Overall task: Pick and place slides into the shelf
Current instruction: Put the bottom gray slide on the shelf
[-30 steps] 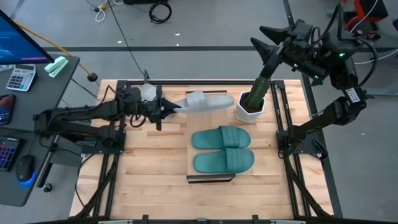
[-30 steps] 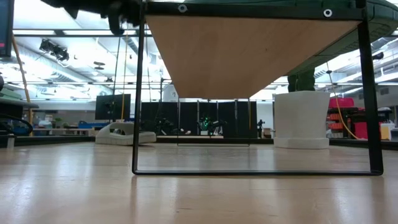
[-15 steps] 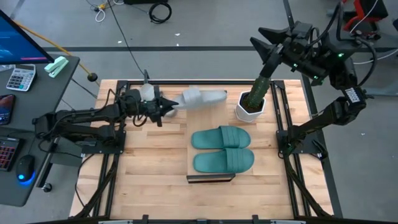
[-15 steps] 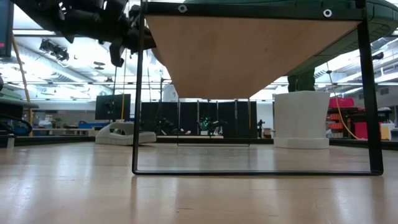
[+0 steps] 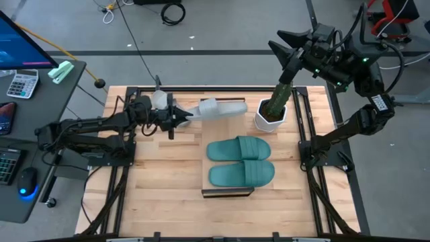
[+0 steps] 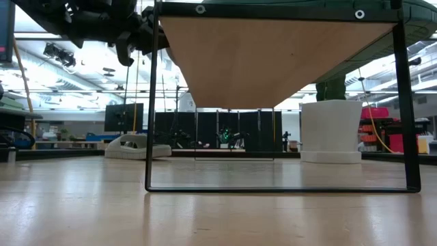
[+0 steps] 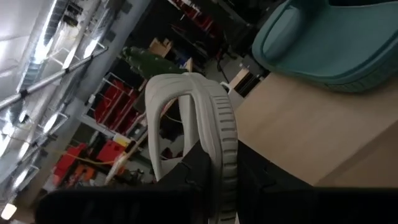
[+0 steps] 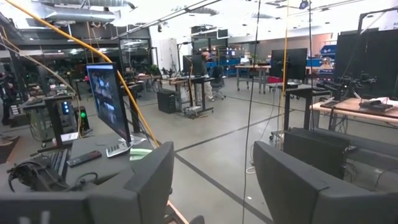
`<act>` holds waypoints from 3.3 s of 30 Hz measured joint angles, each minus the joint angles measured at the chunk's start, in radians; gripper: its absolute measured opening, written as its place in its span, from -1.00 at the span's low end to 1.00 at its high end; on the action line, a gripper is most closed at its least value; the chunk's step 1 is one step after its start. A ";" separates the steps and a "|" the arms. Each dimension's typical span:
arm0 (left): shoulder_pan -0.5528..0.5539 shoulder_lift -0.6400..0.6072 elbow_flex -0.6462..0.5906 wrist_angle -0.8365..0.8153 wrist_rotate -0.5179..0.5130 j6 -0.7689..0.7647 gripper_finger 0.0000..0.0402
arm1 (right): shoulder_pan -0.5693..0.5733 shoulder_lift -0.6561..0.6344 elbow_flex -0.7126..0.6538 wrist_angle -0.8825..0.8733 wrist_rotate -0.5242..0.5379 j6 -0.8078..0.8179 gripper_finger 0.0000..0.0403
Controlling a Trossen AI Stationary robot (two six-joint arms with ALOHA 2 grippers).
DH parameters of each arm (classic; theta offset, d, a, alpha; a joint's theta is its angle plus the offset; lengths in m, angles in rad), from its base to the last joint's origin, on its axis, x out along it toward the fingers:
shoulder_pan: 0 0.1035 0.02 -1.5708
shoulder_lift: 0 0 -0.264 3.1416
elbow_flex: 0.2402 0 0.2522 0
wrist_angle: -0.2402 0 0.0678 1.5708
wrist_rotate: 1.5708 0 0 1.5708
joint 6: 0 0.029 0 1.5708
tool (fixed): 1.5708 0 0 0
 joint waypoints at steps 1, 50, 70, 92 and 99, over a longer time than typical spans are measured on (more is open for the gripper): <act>0.008 0.000 0.000 -0.002 0.005 -0.011 -0.78 | 0.000 0.000 0.000 0.000 0.000 0.000 0.12; 0.179 0.086 -0.001 -0.002 0.113 -0.059 -0.78 | 0.001 0.000 0.000 -0.003 -0.051 -0.002 0.07; 0.180 0.079 -0.001 0.019 0.101 -0.060 -0.78 | 0.001 0.000 0.000 -0.004 -0.057 -0.003 0.07; 0.176 0.079 0.000 -0.052 0.098 -0.138 -0.71 | 0.001 0.000 0.000 -0.014 -0.057 -0.002 0.07; 0.163 0.080 0.000 -0.099 0.091 -0.138 -0.63 | 0.001 0.000 0.000 -0.015 -0.058 -0.002 0.07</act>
